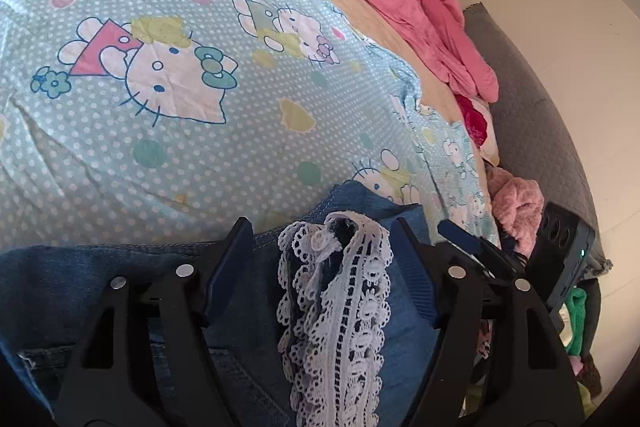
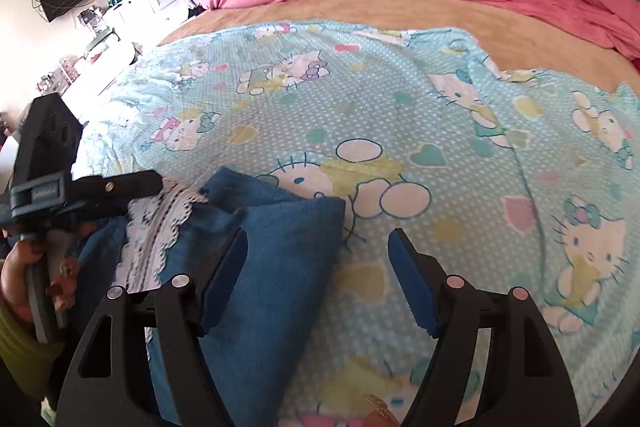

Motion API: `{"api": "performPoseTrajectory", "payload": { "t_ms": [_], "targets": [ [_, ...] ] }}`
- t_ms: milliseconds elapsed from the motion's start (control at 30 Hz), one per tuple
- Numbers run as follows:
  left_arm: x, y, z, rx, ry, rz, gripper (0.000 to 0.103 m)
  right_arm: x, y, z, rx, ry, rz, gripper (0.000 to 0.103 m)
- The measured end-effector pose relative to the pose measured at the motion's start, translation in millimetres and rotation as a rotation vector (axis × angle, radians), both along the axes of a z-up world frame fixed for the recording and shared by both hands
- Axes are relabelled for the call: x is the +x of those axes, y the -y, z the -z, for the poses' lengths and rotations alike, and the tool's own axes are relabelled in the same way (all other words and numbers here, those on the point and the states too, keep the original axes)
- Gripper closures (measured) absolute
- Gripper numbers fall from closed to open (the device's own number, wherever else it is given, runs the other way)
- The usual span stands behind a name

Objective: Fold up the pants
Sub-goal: 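Lift the held hems and fold them toward the waistband with both grippers, then release the hems and open both grippers over the folded pants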

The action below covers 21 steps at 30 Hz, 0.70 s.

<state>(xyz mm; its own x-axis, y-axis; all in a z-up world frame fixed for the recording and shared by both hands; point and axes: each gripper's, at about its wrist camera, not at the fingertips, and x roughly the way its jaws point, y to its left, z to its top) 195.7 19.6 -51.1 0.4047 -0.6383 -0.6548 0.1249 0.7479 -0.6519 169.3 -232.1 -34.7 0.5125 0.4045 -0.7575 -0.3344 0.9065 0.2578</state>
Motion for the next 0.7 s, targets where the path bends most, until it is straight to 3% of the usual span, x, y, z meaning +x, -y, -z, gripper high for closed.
{"api": "performPoseTrajectory", "payload": {
  "t_ms": [67, 100, 133, 167, 200, 233, 267, 333, 367, 433, 533, 700],
  "targets": [
    [0.3, 6.3, 0.1, 0.030, 0.009, 0.001, 0.040, 13.1, -3.2, 11.3, -0.007, -0.031, 0.004, 0.031],
    [0.1, 9.3, 0.3, 0.047, 0.011, 0.003, 0.055, 16.6, -4.3, 14.8, -0.003, -0.043, 0.000, 0.031],
    [0.5, 11.8, 0.8, 0.049, 0.008, 0.013, 0.092, 21.0, -5.6, 20.9, 0.005, -0.057, -0.004, 0.030],
    [0.4, 13.7, 0.7, 0.053, 0.004, 0.025, 0.093, 22.1, -6.6, 22.1, 0.003, -0.059, -0.005, 0.033],
    [-1.7, 16.3, -4.6, 0.084, 0.017, 0.033, 0.093, 21.3, -7.6, 19.7, 0.007, -0.051, -0.014, 0.040],
    [-4.3, 18.2, -11.7, 0.109, 0.040, 0.047, 0.094, 19.2, -7.7, 16.1, 0.021, -0.044, -0.020, 0.057],
    [-8.3, 19.7, -24.3, 0.138, 0.083, 0.064, 0.094, 15.4, -8.3, 10.5, 0.034, -0.027, -0.022, 0.060],
    [-12.6, 17.7, -38.2, 0.191, 0.136, 0.067, 0.093, 10.4, -13.9, 1.9, 0.024, 0.023, -0.028, 0.055],
    [-13.0, 17.8, -41.9, 0.234, 0.148, 0.061, 0.093, 8.6, -18.5, 0.6, 0.005, 0.049, -0.033, 0.045],
    [-9.8, 16.6, -38.5, 0.287, 0.141, 0.060, 0.091, 9.9, -28.4, 6.5, -0.070, 0.062, -0.025, 0.036],
    [-2.1, 14.8, -16.3, 0.299, 0.082, 0.059, 0.084, 13.1, -34.9, 20.7, -0.133, 0.041, -0.016, 0.035],
    [-8.8, 5.1, -8.2, 0.294, 0.073, 0.033, 0.067, 9.7, -28.8, 18.5, -0.156, 0.063, 0.006, 0.030]
  ]
}}
